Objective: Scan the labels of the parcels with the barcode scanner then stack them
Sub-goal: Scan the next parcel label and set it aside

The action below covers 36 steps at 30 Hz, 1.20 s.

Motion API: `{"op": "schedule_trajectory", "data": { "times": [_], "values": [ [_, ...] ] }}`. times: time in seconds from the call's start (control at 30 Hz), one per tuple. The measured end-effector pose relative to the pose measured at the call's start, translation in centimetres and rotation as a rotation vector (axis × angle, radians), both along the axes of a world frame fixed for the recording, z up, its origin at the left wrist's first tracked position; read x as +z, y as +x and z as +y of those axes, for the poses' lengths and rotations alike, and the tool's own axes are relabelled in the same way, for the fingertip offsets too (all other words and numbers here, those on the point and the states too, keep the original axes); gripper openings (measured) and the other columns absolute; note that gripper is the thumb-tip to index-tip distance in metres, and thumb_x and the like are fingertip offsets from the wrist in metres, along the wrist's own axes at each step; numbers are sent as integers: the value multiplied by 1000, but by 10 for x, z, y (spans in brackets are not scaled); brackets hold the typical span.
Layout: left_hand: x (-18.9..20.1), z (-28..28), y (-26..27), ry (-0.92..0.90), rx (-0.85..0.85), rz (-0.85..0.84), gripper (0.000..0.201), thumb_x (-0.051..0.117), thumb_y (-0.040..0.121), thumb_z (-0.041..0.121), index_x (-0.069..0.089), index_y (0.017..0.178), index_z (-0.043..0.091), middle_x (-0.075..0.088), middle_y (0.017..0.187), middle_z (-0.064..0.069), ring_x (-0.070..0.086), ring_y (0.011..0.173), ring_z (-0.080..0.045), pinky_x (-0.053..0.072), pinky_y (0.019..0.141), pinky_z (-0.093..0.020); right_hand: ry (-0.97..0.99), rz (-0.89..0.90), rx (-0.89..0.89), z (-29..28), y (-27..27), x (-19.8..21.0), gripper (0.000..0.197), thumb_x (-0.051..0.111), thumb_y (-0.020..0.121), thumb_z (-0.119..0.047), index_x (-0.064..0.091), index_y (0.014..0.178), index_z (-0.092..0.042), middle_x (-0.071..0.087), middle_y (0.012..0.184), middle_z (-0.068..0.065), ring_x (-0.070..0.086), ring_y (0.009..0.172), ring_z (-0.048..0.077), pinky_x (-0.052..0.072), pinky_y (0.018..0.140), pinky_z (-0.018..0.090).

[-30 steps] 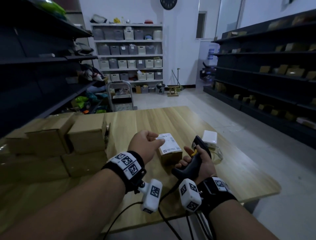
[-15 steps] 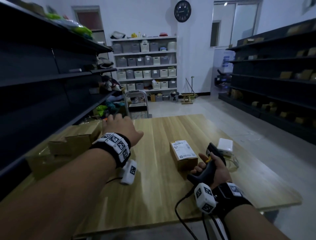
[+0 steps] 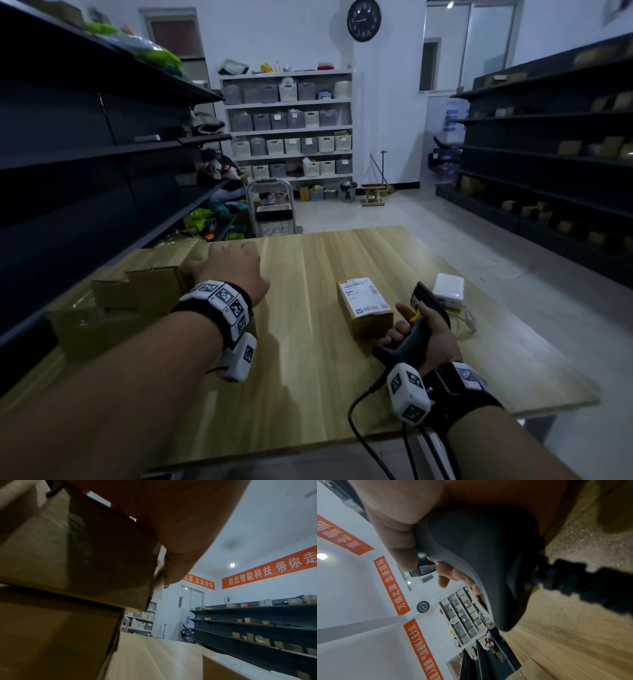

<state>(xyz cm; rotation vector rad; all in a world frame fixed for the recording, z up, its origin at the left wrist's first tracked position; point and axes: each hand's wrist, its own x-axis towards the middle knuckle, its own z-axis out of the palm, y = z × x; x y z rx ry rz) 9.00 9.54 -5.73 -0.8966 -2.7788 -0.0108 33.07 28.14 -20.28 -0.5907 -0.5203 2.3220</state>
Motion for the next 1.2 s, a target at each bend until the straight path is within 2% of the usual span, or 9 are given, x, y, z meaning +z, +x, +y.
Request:
{"op": "schedule_trajectory", "data": {
  "times": [0.1, 0.17, 0.33, 0.47, 0.57, 0.7, 0.83, 1.1, 1.2],
  "values": [
    [-3, -1, -1, 226, -90, -4, 59, 51, 89, 64, 52, 141, 37, 60, 144, 1, 51, 133, -33, 46, 111, -62, -9, 0, 0, -1, 1, 1, 55, 80, 72, -41, 63, 115, -11, 41, 68, 3, 40, 58, 19, 39, 66, 34],
    [-6, 0, 8, 489, -194, -56, 66, 64, 90, 56, 52, 151, 35, 62, 146, 1, 54, 132, -31, 47, 113, -55, -21, 7, 9, -3, 2, 4, 46, 75, 81, -41, 63, 114, -10, 41, 68, 3, 40, 58, 19, 38, 66, 33],
    [-25, 3, 47, 1052, -408, -480, 65, 80, 94, 35, 56, 154, 30, 62, 137, 11, 62, 118, -13, 54, 90, -24, -37, 15, 17, -6, 2, 7, 37, 66, 94, -42, 61, 113, -10, 40, 68, 3, 40, 56, 20, 39, 65, 33],
    [-61, 13, 65, 1363, -311, -1004, 47, 82, 85, 43, 70, 130, 49, 68, 139, -2, 74, 114, -27, 64, 96, -56, -5, 23, 54, -9, 4, 9, 35, 66, 97, -42, 66, 111, -10, 55, 70, 6, 57, 57, 24, 54, 62, 35],
    [-83, 21, 75, 1564, -183, -1437, 38, 77, 98, 23, 73, 132, 38, 81, 122, -13, 78, 109, -35, 60, 97, -69, 16, 36, 94, -12, 4, 13, 35, 62, 100, -43, 70, 107, -9, 74, 85, 15, 72, 71, 32, 60, 64, 38],
    [-105, 26, 78, 1612, -91, -1546, 31, 70, 103, 24, 75, 130, 36, 83, 115, -11, 78, 108, -34, 65, 86, -57, 13, 53, 136, -11, 0, 10, 37, 66, 96, -42, 71, 112, -8, 77, 111, 23, 72, 104, 40, 67, 74, 47],
    [-116, 25, 74, 1581, -89, -1578, 29, 62, 108, 26, 74, 134, 30, 81, 122, -14, 75, 117, -38, 57, 99, -71, 56, 57, 156, -11, -2, 6, 44, 72, 85, -41, 72, 116, -9, 77, 118, 23, 76, 104, 40, 64, 85, 49],
    [-127, 19, 54, 1362, -268, -1481, 37, 54, 109, 14, 72, 133, 36, 85, 108, -13, 83, 91, -21, 66, 66, -35, 57, 103, 141, -12, -2, 4, 40, 65, 98, -40, 71, 123, -9, 69, 138, 27, 71, 122, 43, 62, 90, 54],
    [-128, 21, 53, 1408, -198, -1646, 42, 53, 108, 1, 69, 142, 21, 75, 138, -10, 79, 92, -3, 65, 73, -21, 62, 116, 131, -16, -3, 6, 38, 64, 99, -39, 72, 118, -7, 74, 129, 26, 76, 111, 42, 65, 79, 54]
  ]
}}
